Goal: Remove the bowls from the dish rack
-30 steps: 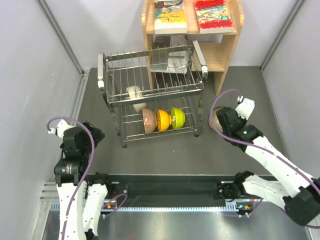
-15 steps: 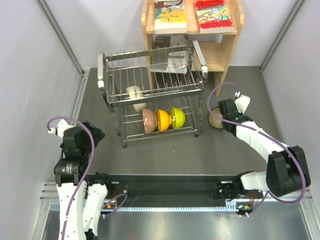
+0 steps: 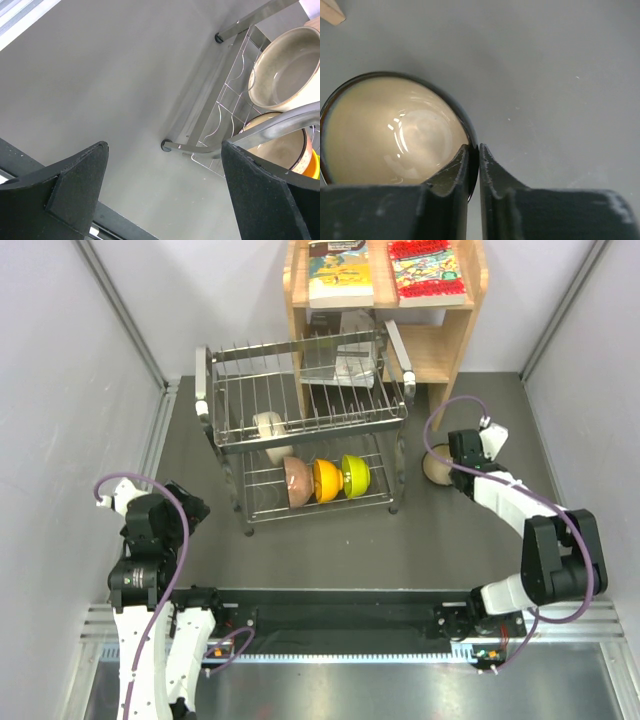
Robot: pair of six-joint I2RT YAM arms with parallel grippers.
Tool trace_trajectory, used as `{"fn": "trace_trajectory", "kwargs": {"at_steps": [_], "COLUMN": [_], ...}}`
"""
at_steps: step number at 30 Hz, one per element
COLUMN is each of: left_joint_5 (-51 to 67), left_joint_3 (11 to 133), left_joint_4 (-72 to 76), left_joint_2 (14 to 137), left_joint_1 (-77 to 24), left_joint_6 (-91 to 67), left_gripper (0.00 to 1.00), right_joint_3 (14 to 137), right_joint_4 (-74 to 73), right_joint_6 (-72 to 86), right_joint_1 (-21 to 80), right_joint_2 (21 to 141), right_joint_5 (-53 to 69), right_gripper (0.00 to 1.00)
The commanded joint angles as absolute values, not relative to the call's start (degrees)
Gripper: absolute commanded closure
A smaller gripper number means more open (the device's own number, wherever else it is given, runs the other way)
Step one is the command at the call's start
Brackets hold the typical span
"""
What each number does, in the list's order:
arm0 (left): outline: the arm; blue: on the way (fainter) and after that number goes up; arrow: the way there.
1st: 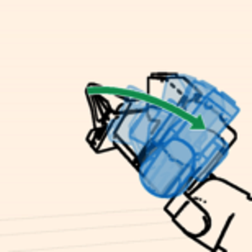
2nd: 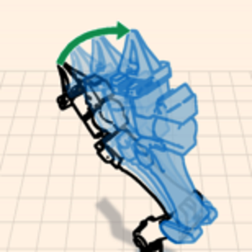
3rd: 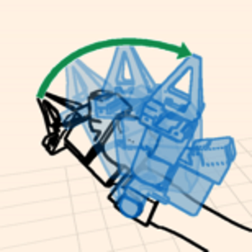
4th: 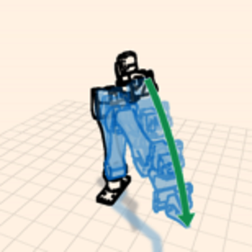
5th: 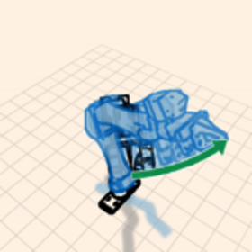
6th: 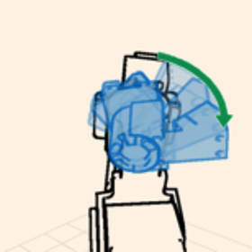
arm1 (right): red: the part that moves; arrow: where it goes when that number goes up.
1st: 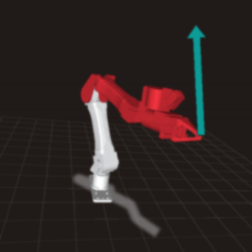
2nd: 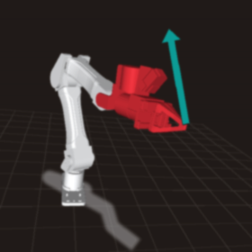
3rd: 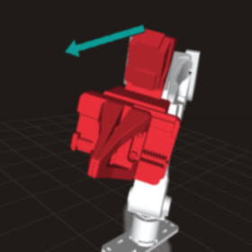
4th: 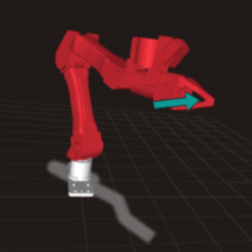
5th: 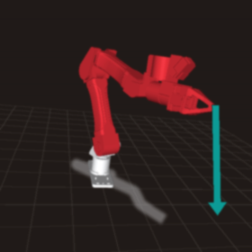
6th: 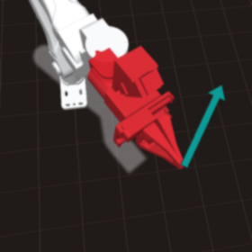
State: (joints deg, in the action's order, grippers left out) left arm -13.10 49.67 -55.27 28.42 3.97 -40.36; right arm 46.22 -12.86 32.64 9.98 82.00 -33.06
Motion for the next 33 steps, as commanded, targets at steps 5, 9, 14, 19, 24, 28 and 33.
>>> {"fn": "trace_trajectory", "kwargs": {"at_steps": [5,9,14,19,24,28,33], "left_joint_5": [-11.43,-10.28,-8.80,7.14,18.18,19.69,24.34], "left_joint_3": [49.57,49.39,49.48,47.90,44.04,42.89,42.10], "left_joint_4": [-52.12,-51.50,-51.24,-45.89,-43.16,-42.98,-41.23], "left_joint_2": [29.53,29.79,29.62,27.07,27.86,26.37,27.42], "left_joint_1": [3.87,3.87,3.87,3.87,3.87,3.87,3.96], "left_joint_6": [-38.50,-37.79,-36.83,-31.92,-33.75,-33.49,-33.57], "left_gripper": [0.01,0.01,0.01,0.01,0.07,0.08,0.09], "right_joint_3": [47.37,47.28,47.55,47.64,48.07,50.88,54.75], "right_joint_4": [-8.97,-9.23,-10.28,-12.48,-16.43,-19.33,-21.71], "right_joint_6": [32.52,32.35,31.64,32.17,32.61,30.59,29.09], "right_joint_1": [9.41,9.49,9.49,9.40,9.40,9.49,10.19], "right_joint_2": [79.20,76.82,75.50,71.56,64.96,60.30,59.41], "right_joint_5": [-29.62,-29.79,-29.71,-28.57,-28.65,-28.65,-26.20], "right_gripper": [0.68,0.49,0.49,0.48,0.41,0.39,0.38]}}
